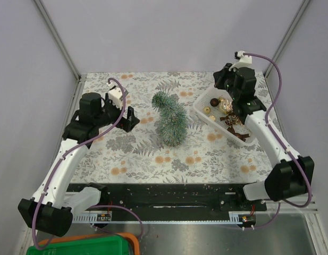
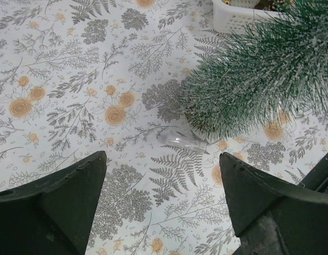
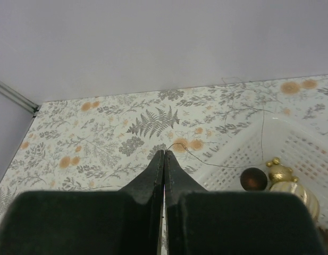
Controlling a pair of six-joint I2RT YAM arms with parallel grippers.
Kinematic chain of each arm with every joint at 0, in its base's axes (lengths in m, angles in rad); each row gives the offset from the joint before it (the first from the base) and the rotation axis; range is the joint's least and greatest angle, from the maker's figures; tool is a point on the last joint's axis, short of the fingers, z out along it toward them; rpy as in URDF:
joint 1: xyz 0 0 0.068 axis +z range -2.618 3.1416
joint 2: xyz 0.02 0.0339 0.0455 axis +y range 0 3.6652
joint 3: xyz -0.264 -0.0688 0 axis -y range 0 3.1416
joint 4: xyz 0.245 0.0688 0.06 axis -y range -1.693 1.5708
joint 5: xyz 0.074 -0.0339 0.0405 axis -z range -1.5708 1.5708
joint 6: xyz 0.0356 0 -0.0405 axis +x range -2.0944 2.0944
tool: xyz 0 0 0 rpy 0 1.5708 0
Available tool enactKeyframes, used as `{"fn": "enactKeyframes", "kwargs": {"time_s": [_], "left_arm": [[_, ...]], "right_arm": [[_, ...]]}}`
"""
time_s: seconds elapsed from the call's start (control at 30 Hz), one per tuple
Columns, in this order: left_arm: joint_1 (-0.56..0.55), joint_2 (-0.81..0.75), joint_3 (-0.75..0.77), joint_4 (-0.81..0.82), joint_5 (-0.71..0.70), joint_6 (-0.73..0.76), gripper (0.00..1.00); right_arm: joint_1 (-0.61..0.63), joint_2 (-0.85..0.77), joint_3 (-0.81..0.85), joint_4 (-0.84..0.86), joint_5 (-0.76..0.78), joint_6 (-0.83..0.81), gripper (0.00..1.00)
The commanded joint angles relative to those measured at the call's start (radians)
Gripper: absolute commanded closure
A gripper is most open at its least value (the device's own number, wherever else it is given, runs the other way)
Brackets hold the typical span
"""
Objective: Decorate the small christmas tree
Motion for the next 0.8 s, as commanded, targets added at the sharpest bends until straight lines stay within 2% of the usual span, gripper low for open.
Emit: {"fn": "enactKeyframes", "kwargs": {"time_s": [0.0,0.2,0.53,0.77], "left_arm": [[0.005,-0.042,0.056,-0.036,0.037,0.001,0.09],[0.004,-0.065,0.107,-0.108,0.047,0.007,0.10],[0.004,-0.110,0.130,-0.182,0.062,0.026,0.11],[0.004,-0.102,0.139,-0.187,0.070,0.020,0.11]], "right_arm": [[0.003,-0.174,-0.117,0.064,0.123,-0.041,1.00],[0.005,-0.361,-0.241,-0.020,0.080,-0.003,1.00],[0.054,-0.631,-0.284,-0.475,0.014,0.068,1.00],[0.054,-0.688,-0.194,-0.879,-0.164,0.086,1.00]]}}
